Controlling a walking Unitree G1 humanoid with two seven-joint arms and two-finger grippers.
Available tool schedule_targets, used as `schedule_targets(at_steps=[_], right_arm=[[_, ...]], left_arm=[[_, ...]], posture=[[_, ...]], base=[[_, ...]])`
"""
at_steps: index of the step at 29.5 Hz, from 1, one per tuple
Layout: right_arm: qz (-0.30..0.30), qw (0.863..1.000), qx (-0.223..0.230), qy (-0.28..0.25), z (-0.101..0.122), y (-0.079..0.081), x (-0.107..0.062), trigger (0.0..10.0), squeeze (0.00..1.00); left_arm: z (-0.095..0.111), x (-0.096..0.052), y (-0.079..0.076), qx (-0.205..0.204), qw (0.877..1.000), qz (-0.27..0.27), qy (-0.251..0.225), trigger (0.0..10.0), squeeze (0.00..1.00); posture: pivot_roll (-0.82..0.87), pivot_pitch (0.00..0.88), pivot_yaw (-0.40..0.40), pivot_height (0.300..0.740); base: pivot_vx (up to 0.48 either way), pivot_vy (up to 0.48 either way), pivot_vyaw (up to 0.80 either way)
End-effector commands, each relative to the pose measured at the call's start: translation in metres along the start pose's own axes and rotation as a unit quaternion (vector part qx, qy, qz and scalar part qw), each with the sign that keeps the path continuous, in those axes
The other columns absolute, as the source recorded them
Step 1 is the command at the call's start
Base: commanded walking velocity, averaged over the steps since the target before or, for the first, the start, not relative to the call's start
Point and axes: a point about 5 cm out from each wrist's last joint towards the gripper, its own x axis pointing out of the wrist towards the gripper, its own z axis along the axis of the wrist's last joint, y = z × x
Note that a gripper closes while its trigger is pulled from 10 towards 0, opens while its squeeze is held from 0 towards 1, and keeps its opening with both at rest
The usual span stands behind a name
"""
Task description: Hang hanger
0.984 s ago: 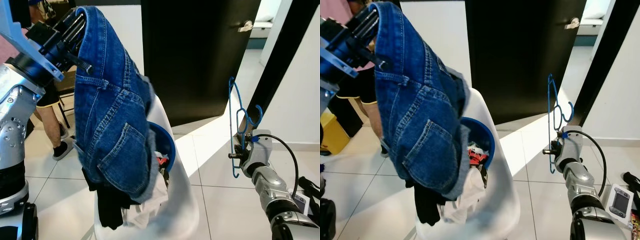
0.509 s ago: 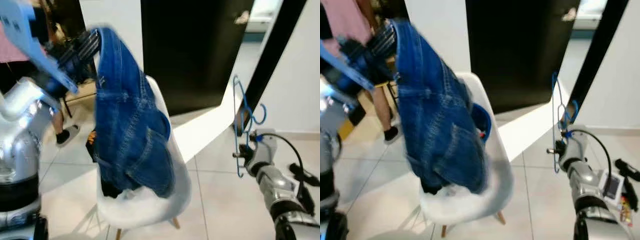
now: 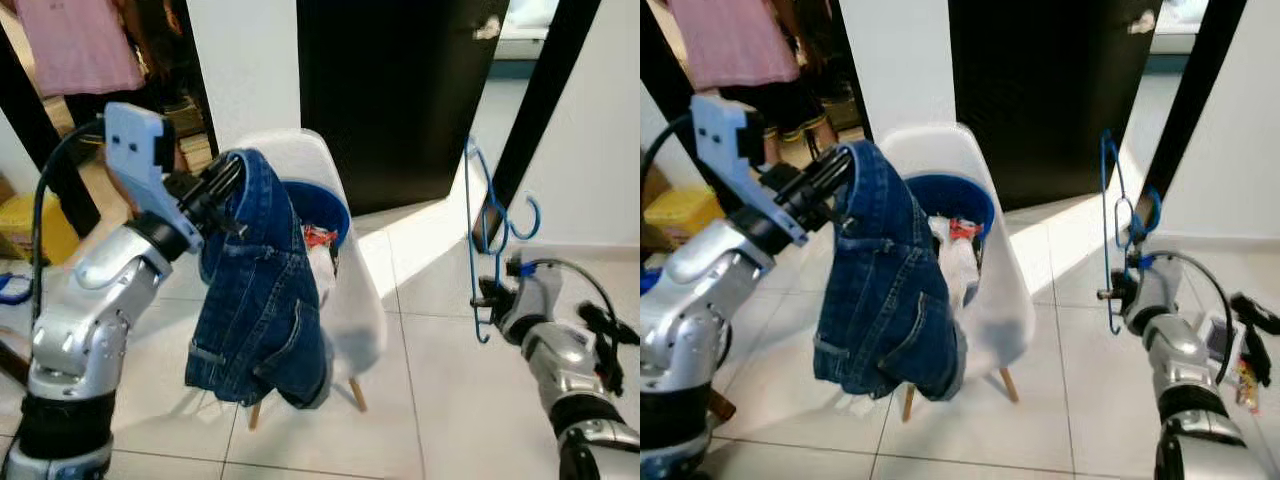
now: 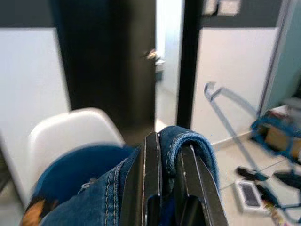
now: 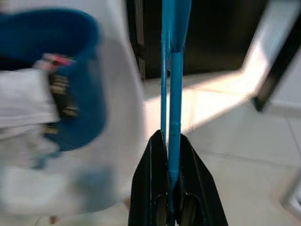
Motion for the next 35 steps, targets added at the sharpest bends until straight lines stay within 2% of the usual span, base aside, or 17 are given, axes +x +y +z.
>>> schedule_targets(at_steps=[1, 6, 8, 9, 11, 12, 13, 14, 17, 23, 27, 30, 31, 32, 33, 34, 35], right_arm=[[0.018, 1.000, -0.001, -0.001, 0.002, 0.002, 0.001, 10.0, 0.00], [0.043, 0.999, -0.022, -0.002, 0.008, 0.004, 0.000, 10.0, 0.00], [0.123, 0.989, -0.082, 0.009, 0.019, 0.011, -0.004, 10.0, 0.00], [0.123, 0.989, -0.082, 0.009, 0.019, 0.011, -0.004, 10.0, 0.00], [0.183, 0.975, -0.125, 0.027, 0.022, 0.018, -0.010, 10.0, 0.00], [0.183, 0.975, -0.125, 0.027, 0.022, 0.018, -0.010, 10.0, 0.00], [0.211, 0.967, -0.137, 0.034, 0.023, 0.023, -0.014, 10.0, 0.00], [0.211, 0.967, -0.137, 0.034, 0.023, 0.023, -0.014, 10.0, 0.00], [0.274, 0.948, -0.156, 0.048, 0.027, 0.037, -0.023, 10.0, 0.00], [0.310, 0.934, -0.166, 0.061, 0.027, 0.049, -0.028, 10.0, 0.00], [0.372, 0.901, -0.194, 0.105, 0.022, 0.065, -0.040, 10.0, 0.00], [0.389, 0.890, -0.204, 0.121, 0.021, 0.068, -0.045, 10.0, 0.00], [0.404, 0.877, -0.218, 0.140, 0.020, 0.070, -0.049, 10.0, 0.00], [0.404, 0.877, -0.218, 0.140, 0.020, 0.070, -0.049, 10.0, 0.00], [0.418, 0.862, -0.234, 0.163, 0.019, 0.071, -0.055, 10.0, 0.00], [0.418, 0.862, -0.234, 0.163, 0.019, 0.071, -0.055, 10.0, 0.00], [0.426, 0.853, -0.245, 0.178, 0.018, 0.071, -0.058, 10.0, 0.00]], left_arm=[[0.000, 0.001, -0.001, 0.016, 1.000, 0.005, 0.001, 10.0, 0.00], [-0.012, 0.001, 0.002, 0.035, 0.998, 0.021, 0.042, 10.0, 0.00], [-0.046, -0.005, 0.016, 0.103, 0.979, 0.057, 0.164, 10.0, 0.00], [-0.046, -0.005, 0.016, 0.103, 0.979, 0.057, 0.164, 10.0, 0.00], [-0.065, -0.014, 0.028, 0.147, 0.956, 0.074, 0.244, 10.0, 0.00], [-0.065, -0.014, 0.028, 0.147, 0.956, 0.074, 0.244, 10.0, 0.00], [-0.073, -0.020, 0.032, 0.179, 0.940, 0.062, 0.282, 10.0, 0.00], [-0.073, -0.020, 0.032, 0.179, 0.940, 0.062, 0.282, 10.0, 0.00], [-0.094, -0.034, 0.037, 0.236, 0.904, 0.035, 0.356, 10.0, 0.00], [-0.101, -0.035, 0.037, 0.220, 0.906, 0.039, 0.359, 10.0, 0.00], [-0.106, -0.031, 0.033, 0.167, 0.918, 0.042, 0.357, 10.0, 0.00], [-0.108, -0.030, 0.032, 0.153, 0.919, 0.045, 0.360, 10.0, 0.00], [-0.112, -0.030, 0.033, 0.141, 0.918, 0.054, 0.366, 10.0, 0.00], [-0.112, -0.030, 0.033, 0.141, 0.918, 0.054, 0.366, 10.0, 0.00], [-0.116, -0.029, 0.034, 0.128, 0.918, 0.065, 0.370, 10.0, 0.00], [-0.116, -0.029, 0.034, 0.128, 0.918, 0.065, 0.370, 10.0, 0.00], [-0.118, -0.029, 0.035, 0.121, 0.917, 0.073, 0.372, 10.0, 0.00]], posture=[[-0.04, 0.000, 0.017, 0.740], [-0.04, 0.000, 0.023, 0.740], [-0.05, 0.000, 0.032, 0.740], [-0.05, 0.000, 0.032, 0.740], [-0.04, 0.000, 0.033, 0.740], [-0.04, 0.000, 0.033, 0.740], [-0.05, 0.000, 0.037, 0.740], [-0.05, 0.000, 0.037, 0.740], [-0.05, 0.000, 0.040, 0.740], [-0.05, 0.000, 0.039, 0.740], [-0.05, 0.000, 0.031, 0.740], [-0.05, 0.000, 0.029, 0.740], [-0.06, 0.000, 0.025, 0.740], [-0.06, 0.000, 0.025, 0.740], [-0.06, 0.000, 0.023, 0.740], [-0.06, 0.000, 0.023, 0.740], [-0.06, 0.000, 0.022, 0.740]], base=[[0.000, 0.000, 0.00], [0.000, 0.000, 0.00], [0.000, 0.000, -0.40], [0.000, 0.000, -0.80], [0.000, 0.000, -0.80], [0.000, 0.000, -0.80], [0.000, 0.000, -0.80], [0.000, 0.000, -0.80], [0.000, 0.000, -0.80], [0.000, 0.000, -0.80], [0.000, 0.000, -0.80], [0.000, 0.000, -0.80], [0.000, 0.000, -0.79], [0.000, 0.000, -0.79], [0.000, 0.000, -0.79], [0.000, 0.000, -0.79], [0.000, 0.000, -0.78]])
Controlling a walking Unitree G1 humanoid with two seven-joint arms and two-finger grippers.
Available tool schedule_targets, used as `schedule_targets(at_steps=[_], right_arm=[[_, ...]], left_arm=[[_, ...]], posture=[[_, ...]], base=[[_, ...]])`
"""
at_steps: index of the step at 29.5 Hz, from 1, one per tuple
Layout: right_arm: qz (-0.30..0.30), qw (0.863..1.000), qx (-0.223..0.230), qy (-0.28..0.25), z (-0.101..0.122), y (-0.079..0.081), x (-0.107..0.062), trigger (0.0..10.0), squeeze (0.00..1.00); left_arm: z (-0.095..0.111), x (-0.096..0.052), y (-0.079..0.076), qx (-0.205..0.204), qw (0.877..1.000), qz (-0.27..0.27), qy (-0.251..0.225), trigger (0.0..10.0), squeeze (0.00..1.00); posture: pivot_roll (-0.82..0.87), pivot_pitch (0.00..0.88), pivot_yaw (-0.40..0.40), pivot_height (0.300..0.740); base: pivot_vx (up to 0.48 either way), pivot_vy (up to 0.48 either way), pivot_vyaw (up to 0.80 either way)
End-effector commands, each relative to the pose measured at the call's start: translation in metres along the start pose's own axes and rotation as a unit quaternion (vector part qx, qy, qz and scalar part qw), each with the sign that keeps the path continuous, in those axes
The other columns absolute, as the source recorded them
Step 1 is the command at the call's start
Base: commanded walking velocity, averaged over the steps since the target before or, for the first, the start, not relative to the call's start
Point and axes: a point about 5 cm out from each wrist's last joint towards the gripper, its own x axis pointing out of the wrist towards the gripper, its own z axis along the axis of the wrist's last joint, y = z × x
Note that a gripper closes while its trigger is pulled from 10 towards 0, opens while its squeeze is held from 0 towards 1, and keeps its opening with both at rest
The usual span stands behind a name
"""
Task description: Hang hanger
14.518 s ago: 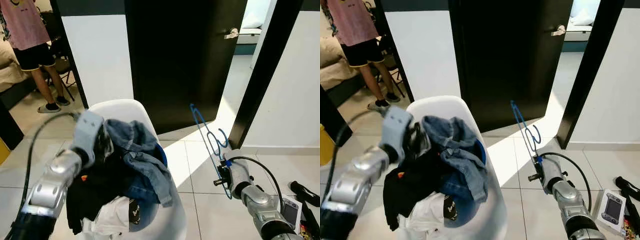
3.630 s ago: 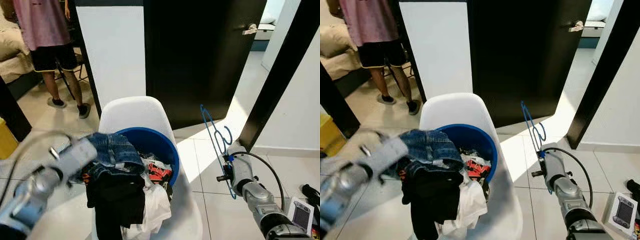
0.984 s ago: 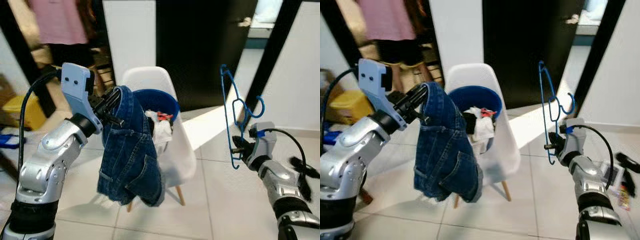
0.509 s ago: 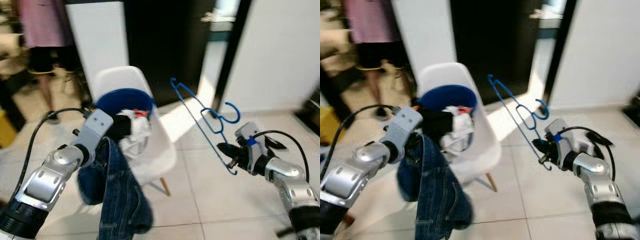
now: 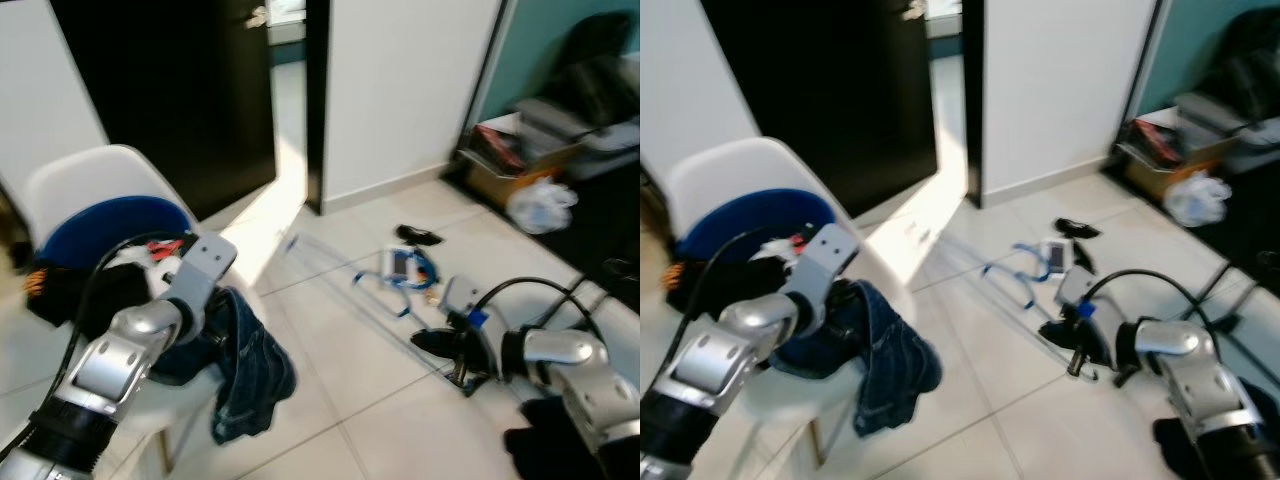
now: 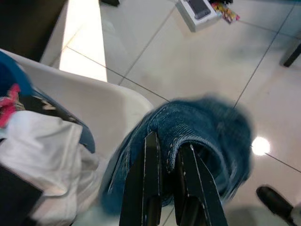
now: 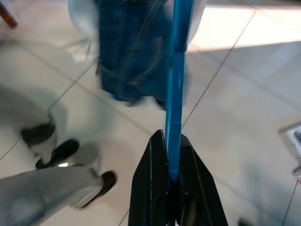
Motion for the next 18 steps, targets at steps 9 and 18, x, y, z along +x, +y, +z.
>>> schedule_targets(at_steps=[9, 18], right_arm=[[-0.054, 0.998, 0.014, 0.008, 0.004, -0.008, 0.007, 10.0, 0.00], [-0.033, 0.999, 0.016, -0.006, 0.021, 0.002, 0.007, 10.0, 0.00]], left_arm=[[0.030, 0.009, -0.006, -0.053, 0.994, 0.008, -0.095, 10.0, 0.00], [0.022, 0.016, -0.022, -0.097, 0.988, 0.043, -0.110, 10.0, 0.00]], posture=[[-0.07, 0.000, 0.028, 0.740], [-0.08, 0.000, 0.010, 0.740]], base=[[0.000, 0.000, -0.78], [0.000, 0.000, -0.79]])
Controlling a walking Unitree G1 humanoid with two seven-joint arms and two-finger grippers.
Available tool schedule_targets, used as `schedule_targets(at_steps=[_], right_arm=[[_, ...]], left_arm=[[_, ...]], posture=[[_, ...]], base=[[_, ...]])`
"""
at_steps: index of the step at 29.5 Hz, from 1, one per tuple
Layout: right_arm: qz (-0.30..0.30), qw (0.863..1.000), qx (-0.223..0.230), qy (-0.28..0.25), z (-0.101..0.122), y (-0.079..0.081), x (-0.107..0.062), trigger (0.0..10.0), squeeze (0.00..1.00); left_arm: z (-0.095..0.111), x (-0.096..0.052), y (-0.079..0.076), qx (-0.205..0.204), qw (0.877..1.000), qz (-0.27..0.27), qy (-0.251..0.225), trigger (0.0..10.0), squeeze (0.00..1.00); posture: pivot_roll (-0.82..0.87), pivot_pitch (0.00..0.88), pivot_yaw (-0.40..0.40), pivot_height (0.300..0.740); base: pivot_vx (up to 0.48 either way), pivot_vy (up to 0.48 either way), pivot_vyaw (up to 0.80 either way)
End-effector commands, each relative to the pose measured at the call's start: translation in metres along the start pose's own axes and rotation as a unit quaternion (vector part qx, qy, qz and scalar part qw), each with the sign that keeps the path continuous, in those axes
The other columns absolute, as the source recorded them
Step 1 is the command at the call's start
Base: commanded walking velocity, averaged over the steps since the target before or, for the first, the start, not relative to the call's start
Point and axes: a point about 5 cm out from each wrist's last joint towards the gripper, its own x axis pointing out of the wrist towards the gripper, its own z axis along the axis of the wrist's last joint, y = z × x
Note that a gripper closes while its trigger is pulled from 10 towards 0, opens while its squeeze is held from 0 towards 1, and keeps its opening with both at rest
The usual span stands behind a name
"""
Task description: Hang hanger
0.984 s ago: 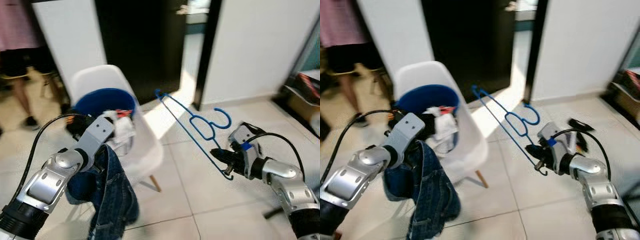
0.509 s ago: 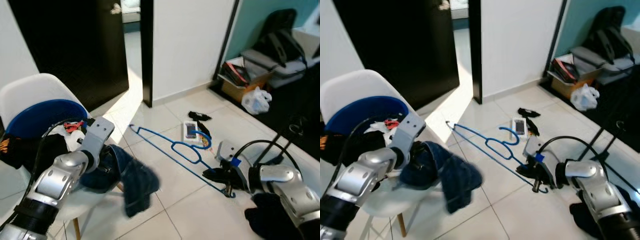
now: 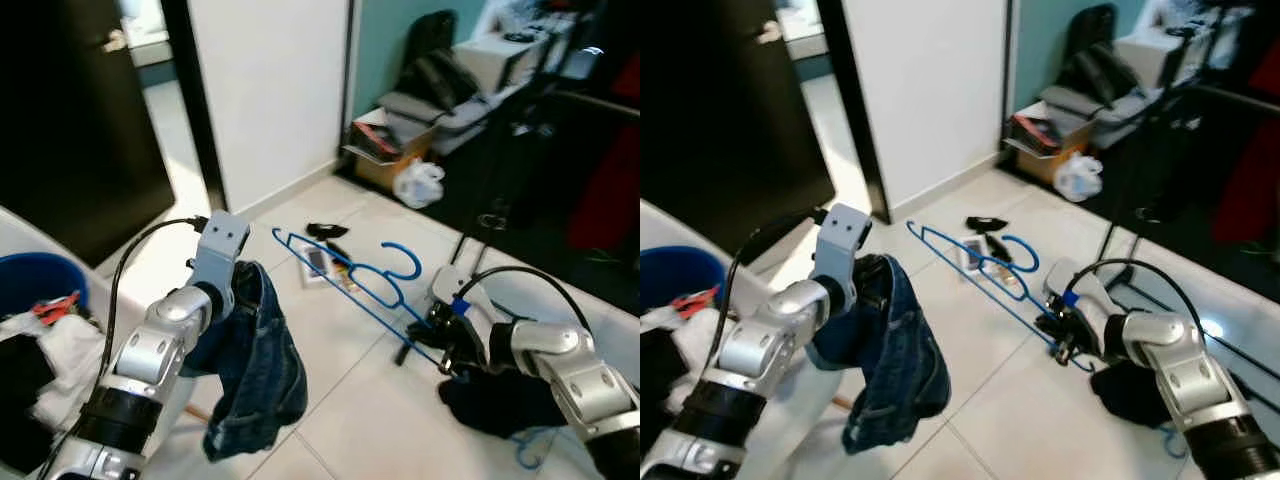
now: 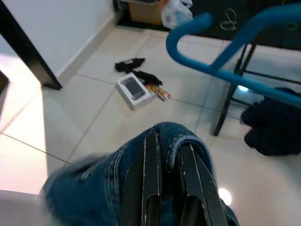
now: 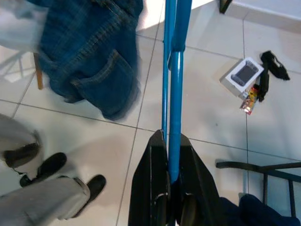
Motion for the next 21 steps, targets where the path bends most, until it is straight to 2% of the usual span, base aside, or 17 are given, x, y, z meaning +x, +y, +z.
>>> schedule_targets(at_steps=[1, 3, 7, 10, 13, 14, 17, 19, 21], right_arm=[[0.009, 1.000, 0.002, 0.003, 0.001, 0.003, 0.001, 10.0, 0.00], [0.009, 1.000, 0.001, 0.005, 0.001, 0.002, 0.001, 10.0, 0.00], [0.021, 1.000, -0.011, -0.001, 0.011, 0.006, 0.001, 10.0, 0.00], [0.024, 1.000, -0.013, -0.001, 0.012, 0.006, 0.001, 10.0, 0.00], [0.016, 1.000, -0.017, -0.002, 0.017, 0.005, -0.004, 10.0, 0.00], [0.016, 1.000, -0.017, -0.002, 0.017, 0.005, -0.004, 10.0, 0.00], [0.000, 1.000, -0.020, 0.003, 0.019, 0.001, -0.012, 10.0, 0.00], [0.000, 1.000, -0.020, 0.003, 0.019, 0.001, -0.012, 10.0, 0.00], [-0.002, 1.000, -0.023, 0.007, 0.021, 0.000, -0.020, 10.0, 0.00]], left_arm=[[0.001, 0.000, 0.000, 0.000, 1.000, 0.010, -0.012, 10.0, 0.00], [0.001, 0.000, -0.001, -0.001, 1.000, 0.011, -0.014, 10.0, 0.00], [0.009, 0.000, 0.006, 0.032, 0.998, 0.046, -0.042, 10.0, 0.00], [0.013, 0.000, 0.008, 0.031, 0.997, 0.053, -0.050, 10.0, 0.00], [0.031, 0.001, 0.012, 0.022, 0.993, 0.071, -0.093, 10.0, 0.00], [0.031, 0.001, 0.012, 0.022, 0.993, 0.071, -0.093, 10.0, 0.00], [0.048, 0.000, 0.012, 0.063, 0.987, 0.069, -0.128, 10.0, 0.00], [0.048, 0.000, 0.012, 0.063, 0.987, 0.069, -0.128, 10.0, 0.00], [0.061, -0.001, 0.012, 0.083, 0.983, 0.069, -0.150, 10.0, 0.00]], posture=[[-0.08, 0.000, 0.010, 0.740], [-0.08, 0.000, 0.010, 0.740], [-0.08, 0.000, 0.005, 0.740], [-0.08, 0.000, 0.005, 0.740], [-0.08, 0.000, 0.007, 0.740], [-0.08, 0.000, 0.007, 0.740], [-0.08, 0.000, 0.012, 0.740], [-0.08, 0.000, 0.012, 0.740], [-0.08, 0.000, 0.015, 0.740]], base=[[0.000, 0.000, -0.79], [0.000, 0.000, -0.79], [0.000, 0.000, -0.79], [0.000, 0.000, -0.79], [0.000, 0.000, -0.79], [0.000, 0.000, -0.79], [0.000, 0.000, -0.79], [0.000, 0.000, -0.79], [0.000, 0.000, -0.79]])
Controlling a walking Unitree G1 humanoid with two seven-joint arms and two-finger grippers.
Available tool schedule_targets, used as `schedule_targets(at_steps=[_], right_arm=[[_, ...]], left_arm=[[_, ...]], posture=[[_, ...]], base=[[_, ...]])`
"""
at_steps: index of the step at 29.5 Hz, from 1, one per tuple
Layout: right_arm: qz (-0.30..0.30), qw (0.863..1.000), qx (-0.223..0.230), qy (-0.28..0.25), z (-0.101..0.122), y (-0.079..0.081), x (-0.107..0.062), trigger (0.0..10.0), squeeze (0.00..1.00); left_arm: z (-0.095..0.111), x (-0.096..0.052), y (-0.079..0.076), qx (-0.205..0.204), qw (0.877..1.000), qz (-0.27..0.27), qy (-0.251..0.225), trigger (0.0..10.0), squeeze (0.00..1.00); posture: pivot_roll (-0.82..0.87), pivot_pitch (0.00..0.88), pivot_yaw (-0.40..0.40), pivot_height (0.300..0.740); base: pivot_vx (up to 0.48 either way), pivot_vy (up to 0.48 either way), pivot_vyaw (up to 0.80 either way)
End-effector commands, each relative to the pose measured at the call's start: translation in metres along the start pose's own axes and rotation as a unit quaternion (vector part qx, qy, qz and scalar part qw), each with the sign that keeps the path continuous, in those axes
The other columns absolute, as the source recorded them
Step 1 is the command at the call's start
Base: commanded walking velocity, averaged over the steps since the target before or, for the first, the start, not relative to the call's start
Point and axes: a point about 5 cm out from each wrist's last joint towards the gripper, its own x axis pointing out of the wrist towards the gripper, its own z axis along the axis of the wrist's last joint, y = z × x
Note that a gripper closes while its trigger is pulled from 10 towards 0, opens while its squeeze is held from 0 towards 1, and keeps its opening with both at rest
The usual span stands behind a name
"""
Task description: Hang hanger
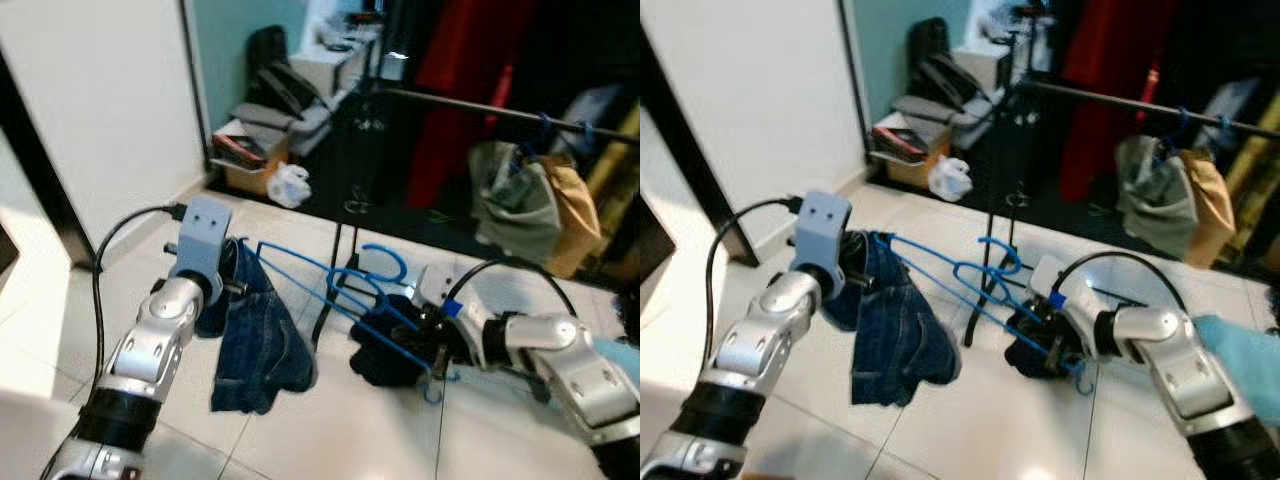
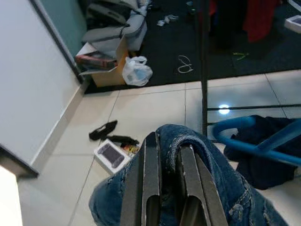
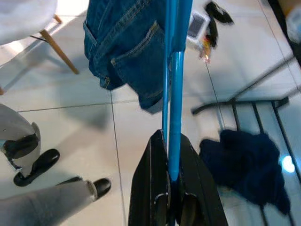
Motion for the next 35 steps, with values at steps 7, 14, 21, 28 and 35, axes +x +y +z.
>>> schedule_targets(at_steps=[7, 14, 21, 28, 35], right_arm=[[-0.006, 1.000, -0.017, 0.012, 0.009, -0.002, -0.025, 10.0, 0.00], [-0.011, 0.999, -0.027, 0.023, 0.017, 0.000, -0.046, 10.0, 0.00], [0.041, 0.999, -0.021, 0.027, 0.022, 0.017, -0.046, 10.0, 0.00], [0.063, 0.997, -0.016, 0.035, 0.020, 0.025, -0.042, 10.0, 0.00], [0.105, 0.994, -0.014, 0.036, 0.021, 0.042, -0.025, 10.0, 0.00]], left_arm=[[0.042, 0.004, 0.006, 0.039, 0.996, 0.008, -0.081, 10.0, 0.00], [0.049, 0.006, 0.012, 0.075, 0.993, 0.022, -0.088, 10.0, 0.00], [0.046, 0.009, 0.011, 0.083, 0.994, 0.028, -0.071, 10.0, 0.00], [0.045, 0.010, 0.011, 0.068, 0.995, 0.030, -0.063, 10.0, 0.00], [0.049, 0.010, 0.011, 0.040, 0.997, 0.034, -0.062, 10.0, 0.00]], posture=[[-0.09, 0.000, 0.028, 0.740], [-0.10, 0.000, 0.036, 0.740], [-0.10, 0.000, 0.043, 0.740], [-0.10, 0.000, 0.046, 0.740], [-0.09, 0.000, 0.044, 0.740]], base=[[0.000, 0.000, -0.11], [0.000, 0.000, 0.00], [0.000, 0.000, 0.00], [0.000, 0.000, 0.00], [0.000, 0.000, 0.00]])
